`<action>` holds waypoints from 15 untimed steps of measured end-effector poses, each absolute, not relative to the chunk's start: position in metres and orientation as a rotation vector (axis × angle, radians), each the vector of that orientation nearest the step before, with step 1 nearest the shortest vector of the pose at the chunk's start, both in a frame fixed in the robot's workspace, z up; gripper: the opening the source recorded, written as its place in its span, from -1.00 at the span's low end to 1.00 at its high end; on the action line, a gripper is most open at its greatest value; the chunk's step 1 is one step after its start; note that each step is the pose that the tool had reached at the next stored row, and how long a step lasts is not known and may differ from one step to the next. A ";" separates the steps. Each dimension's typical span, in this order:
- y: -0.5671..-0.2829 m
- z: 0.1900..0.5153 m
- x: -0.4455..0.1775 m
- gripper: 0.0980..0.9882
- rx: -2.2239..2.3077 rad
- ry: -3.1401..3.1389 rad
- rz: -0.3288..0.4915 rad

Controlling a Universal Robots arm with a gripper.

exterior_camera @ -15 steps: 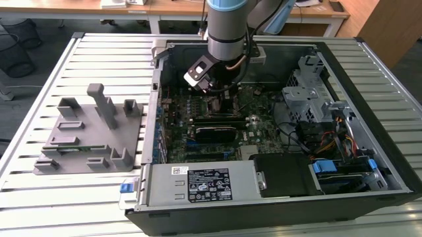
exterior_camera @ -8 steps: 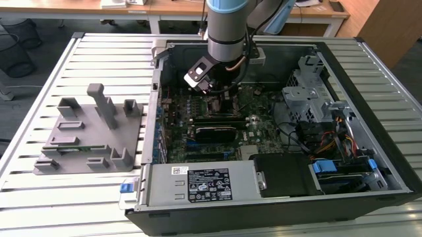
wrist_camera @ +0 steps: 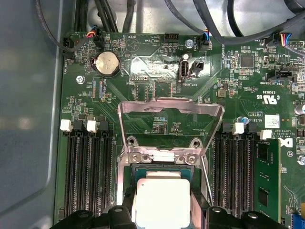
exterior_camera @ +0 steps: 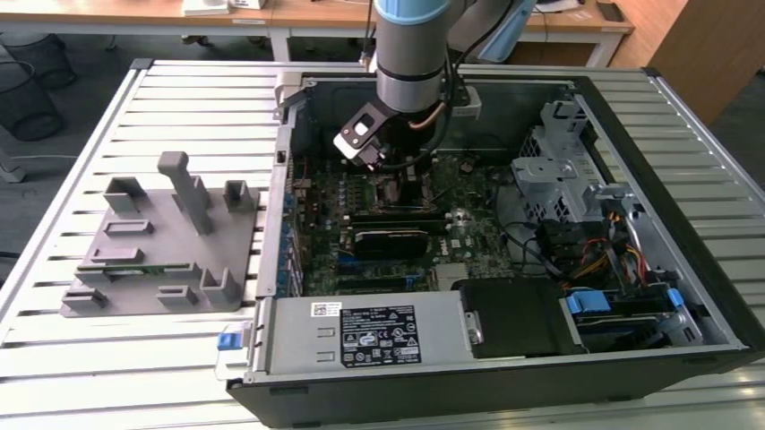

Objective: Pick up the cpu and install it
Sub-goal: 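Place the cpu into insertion slot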

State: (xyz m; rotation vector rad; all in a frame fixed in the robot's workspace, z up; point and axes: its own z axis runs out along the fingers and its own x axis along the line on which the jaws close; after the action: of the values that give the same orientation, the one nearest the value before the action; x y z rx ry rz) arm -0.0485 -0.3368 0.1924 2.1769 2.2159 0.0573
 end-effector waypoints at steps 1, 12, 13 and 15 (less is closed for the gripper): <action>-0.337 0.192 -0.049 0.00 2.177 2.216 0.057; -0.337 0.204 -0.049 0.15 2.177 2.216 0.056; -0.337 0.205 -0.049 0.13 2.177 2.216 0.056; -0.337 0.207 -0.049 -0.02 2.177 2.216 0.056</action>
State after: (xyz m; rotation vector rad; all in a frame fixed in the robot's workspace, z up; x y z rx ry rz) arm -0.0485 -0.3369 0.2068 2.1768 2.2159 0.0560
